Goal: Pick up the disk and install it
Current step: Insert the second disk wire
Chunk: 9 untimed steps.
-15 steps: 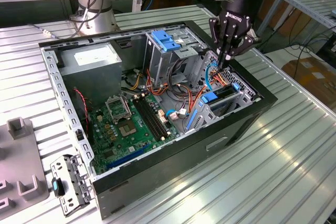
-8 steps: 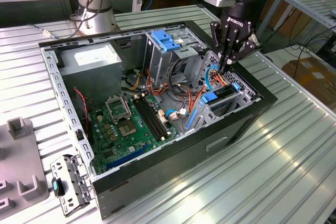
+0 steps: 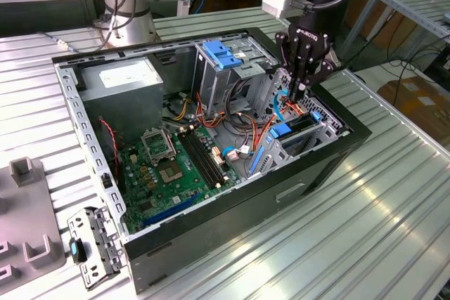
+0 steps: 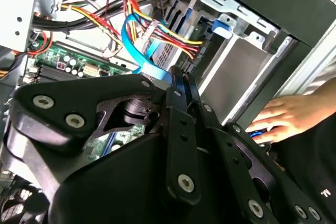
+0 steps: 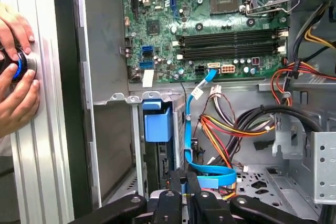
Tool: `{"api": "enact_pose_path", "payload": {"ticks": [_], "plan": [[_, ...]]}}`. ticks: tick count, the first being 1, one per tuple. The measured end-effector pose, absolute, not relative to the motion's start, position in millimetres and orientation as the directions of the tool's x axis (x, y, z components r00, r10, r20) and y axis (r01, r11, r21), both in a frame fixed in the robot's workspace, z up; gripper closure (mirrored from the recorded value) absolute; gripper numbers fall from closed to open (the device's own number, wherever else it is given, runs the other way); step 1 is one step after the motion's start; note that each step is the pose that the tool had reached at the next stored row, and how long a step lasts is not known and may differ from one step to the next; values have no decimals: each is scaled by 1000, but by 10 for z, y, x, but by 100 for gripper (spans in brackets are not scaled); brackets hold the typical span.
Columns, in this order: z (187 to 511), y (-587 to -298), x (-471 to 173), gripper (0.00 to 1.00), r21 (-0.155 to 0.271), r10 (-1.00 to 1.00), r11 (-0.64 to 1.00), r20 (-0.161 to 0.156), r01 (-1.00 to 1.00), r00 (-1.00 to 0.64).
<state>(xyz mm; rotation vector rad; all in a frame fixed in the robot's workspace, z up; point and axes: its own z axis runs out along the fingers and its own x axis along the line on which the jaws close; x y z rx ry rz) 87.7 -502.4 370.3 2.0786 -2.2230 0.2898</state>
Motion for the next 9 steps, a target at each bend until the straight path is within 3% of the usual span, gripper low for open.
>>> {"api": "enact_pose_path", "payload": {"ticks": [2,9], "plan": [[3682,-5113,830,84,-103,-980,59,185,-993,-78],[3650,-5248,800,84,-120,-985,63,155,-991,-81]]}}
